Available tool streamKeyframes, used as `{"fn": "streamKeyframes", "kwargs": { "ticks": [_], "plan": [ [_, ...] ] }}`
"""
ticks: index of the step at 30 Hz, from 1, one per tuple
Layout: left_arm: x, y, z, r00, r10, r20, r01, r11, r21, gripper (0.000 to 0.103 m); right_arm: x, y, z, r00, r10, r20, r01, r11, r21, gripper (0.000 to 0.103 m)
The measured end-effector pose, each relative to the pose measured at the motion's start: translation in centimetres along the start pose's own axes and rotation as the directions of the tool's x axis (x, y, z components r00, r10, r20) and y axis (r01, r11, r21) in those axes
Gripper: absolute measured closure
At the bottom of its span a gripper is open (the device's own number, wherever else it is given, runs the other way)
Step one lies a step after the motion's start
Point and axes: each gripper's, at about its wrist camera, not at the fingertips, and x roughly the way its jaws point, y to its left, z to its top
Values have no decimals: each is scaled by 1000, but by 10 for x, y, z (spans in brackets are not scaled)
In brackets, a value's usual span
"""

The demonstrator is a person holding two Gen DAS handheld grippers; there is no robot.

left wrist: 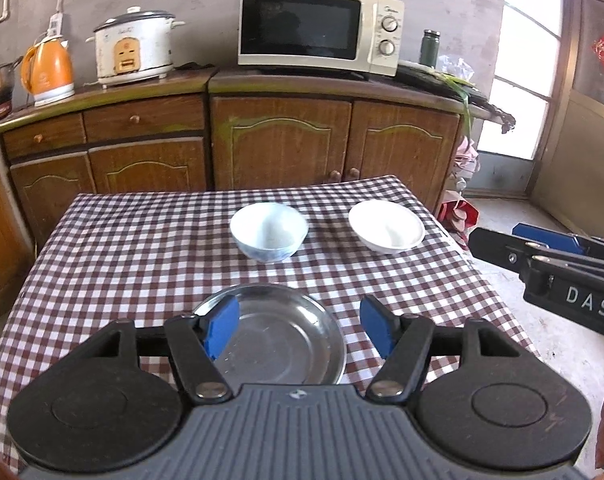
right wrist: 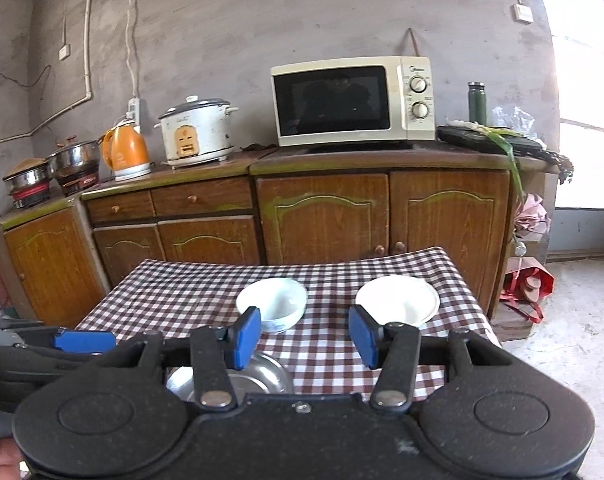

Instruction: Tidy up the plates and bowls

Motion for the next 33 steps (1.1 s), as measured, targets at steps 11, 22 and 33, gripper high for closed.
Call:
{"fn": "streamKeyframes", "kwargs": {
  "ticks": [11,22,33],
  "plan": [
    [16,-26,14,1000,-24,3,23,999,38,34,2,-32,13,999,-45,27,45,999,3,42],
    [39,-46,27,999,-47,-2,47,997,68,34,15,-59,24,997,-75,36,74,997,6,42],
    [62,-57,37,999,-44,-14,45,995,90,34,37,-76,28,996,-90,24,90,996,17,42]
  ]
}}
